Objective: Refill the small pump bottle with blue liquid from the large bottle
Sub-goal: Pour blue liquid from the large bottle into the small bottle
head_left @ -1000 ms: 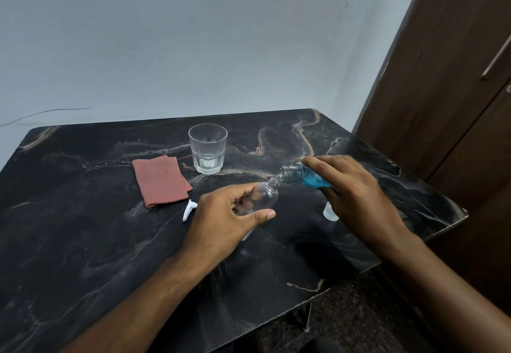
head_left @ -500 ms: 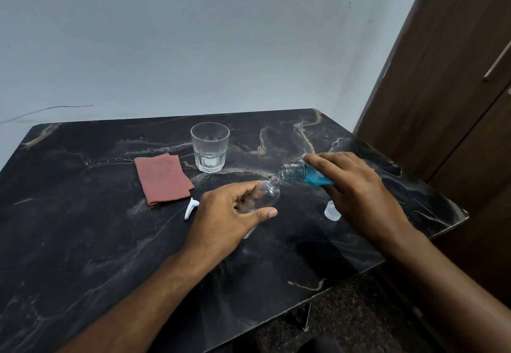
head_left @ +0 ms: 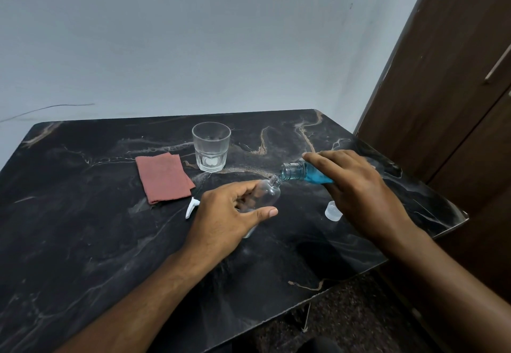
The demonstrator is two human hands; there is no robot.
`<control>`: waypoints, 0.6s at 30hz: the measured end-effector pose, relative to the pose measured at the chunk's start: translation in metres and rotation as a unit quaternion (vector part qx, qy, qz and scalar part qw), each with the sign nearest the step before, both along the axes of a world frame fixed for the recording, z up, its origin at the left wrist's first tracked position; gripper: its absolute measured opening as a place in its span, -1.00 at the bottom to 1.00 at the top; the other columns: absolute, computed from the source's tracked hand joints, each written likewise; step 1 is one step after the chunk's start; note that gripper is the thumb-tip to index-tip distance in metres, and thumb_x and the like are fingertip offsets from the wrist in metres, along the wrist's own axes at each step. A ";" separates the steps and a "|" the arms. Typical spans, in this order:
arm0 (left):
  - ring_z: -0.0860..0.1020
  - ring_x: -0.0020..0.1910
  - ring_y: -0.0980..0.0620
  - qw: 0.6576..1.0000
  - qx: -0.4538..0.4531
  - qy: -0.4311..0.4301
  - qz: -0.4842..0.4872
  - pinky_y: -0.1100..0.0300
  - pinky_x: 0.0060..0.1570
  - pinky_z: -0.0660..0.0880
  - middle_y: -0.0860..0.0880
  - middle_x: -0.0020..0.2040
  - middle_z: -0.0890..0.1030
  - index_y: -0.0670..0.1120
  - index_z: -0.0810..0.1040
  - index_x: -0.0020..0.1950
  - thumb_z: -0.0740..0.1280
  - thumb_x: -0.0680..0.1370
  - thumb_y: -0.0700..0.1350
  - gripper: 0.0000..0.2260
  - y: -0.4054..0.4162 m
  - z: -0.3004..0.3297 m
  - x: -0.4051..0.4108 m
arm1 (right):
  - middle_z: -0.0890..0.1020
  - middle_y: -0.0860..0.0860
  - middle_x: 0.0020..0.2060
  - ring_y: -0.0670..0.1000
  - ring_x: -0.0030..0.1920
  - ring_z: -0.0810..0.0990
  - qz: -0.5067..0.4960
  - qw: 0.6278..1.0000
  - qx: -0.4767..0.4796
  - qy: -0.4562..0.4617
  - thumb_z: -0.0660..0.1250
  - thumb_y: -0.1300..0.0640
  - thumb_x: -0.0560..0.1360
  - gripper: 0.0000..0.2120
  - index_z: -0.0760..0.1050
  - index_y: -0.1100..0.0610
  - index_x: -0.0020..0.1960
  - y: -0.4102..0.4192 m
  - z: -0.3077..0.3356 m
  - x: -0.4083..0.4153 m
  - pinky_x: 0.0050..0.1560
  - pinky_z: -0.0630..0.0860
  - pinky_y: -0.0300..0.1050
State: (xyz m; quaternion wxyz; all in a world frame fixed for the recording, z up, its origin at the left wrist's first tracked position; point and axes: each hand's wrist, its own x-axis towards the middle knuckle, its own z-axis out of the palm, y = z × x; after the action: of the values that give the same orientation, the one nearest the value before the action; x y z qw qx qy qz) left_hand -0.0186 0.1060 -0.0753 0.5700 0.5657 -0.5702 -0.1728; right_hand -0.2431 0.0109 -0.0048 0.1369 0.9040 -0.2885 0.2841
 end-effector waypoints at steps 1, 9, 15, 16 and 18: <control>0.65 -0.02 0.41 1.000 0.001 0.000 0.000 0.55 -0.07 0.50 0.38 -0.03 0.68 0.10 0.69 0.23 0.65 0.33 0.00 -0.52 0.000 0.000 0.000 | 0.63 0.10 0.19 0.16 0.16 0.57 0.000 1.000 0.001 0.001 0.48 0.36 0.46 -0.46 0.50 0.12 0.41 0.000 0.000 0.000 0.08 0.57 0.13; 0.65 -0.03 0.42 1.000 0.003 0.005 0.003 0.54 -0.06 0.51 0.41 -0.03 0.68 0.11 0.69 0.23 0.66 0.32 0.00 -0.52 0.000 0.000 0.000 | 0.62 0.08 0.20 0.13 0.15 0.56 -0.002 1.000 -0.003 0.010 0.48 0.34 0.46 -0.44 0.48 0.09 0.42 -0.001 0.002 0.001 0.08 0.56 0.09; 0.66 -0.01 0.41 1.000 0.002 0.005 -0.001 0.54 -0.04 0.51 0.37 -0.01 0.68 0.10 0.68 0.24 0.66 0.33 0.00 -0.51 0.001 0.001 0.000 | 0.63 0.11 0.19 0.17 0.14 0.58 -0.005 1.000 -0.008 0.010 0.50 0.35 0.44 -0.44 0.50 0.11 0.40 0.001 0.003 0.000 0.06 0.58 0.15; 0.66 -0.01 0.41 1.000 0.002 0.005 -0.001 0.54 -0.05 0.51 0.38 -0.01 0.68 0.10 0.68 0.24 0.66 0.33 0.00 -0.51 0.001 0.001 0.000 | 0.64 0.11 0.18 0.17 0.13 0.58 -0.003 1.000 -0.009 0.010 0.49 0.35 0.44 -0.44 0.50 0.12 0.40 0.001 0.004 0.001 0.06 0.57 0.15; 0.66 -0.02 0.40 1.000 0.002 0.004 0.001 0.53 -0.04 0.51 0.37 -0.01 0.69 0.11 0.69 0.24 0.66 0.33 0.01 -0.51 0.001 0.001 0.000 | 0.64 0.11 0.18 0.17 0.13 0.58 0.000 1.000 -0.011 0.013 0.49 0.35 0.44 -0.45 0.50 0.12 0.40 0.001 0.005 0.001 0.06 0.57 0.15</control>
State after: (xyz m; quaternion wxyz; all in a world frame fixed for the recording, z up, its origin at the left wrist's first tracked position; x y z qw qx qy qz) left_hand -0.0183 0.1068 -0.0744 0.5717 0.5663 -0.5672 -0.1757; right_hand -0.2422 0.0120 -0.0001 0.1503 0.9060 -0.2840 0.2756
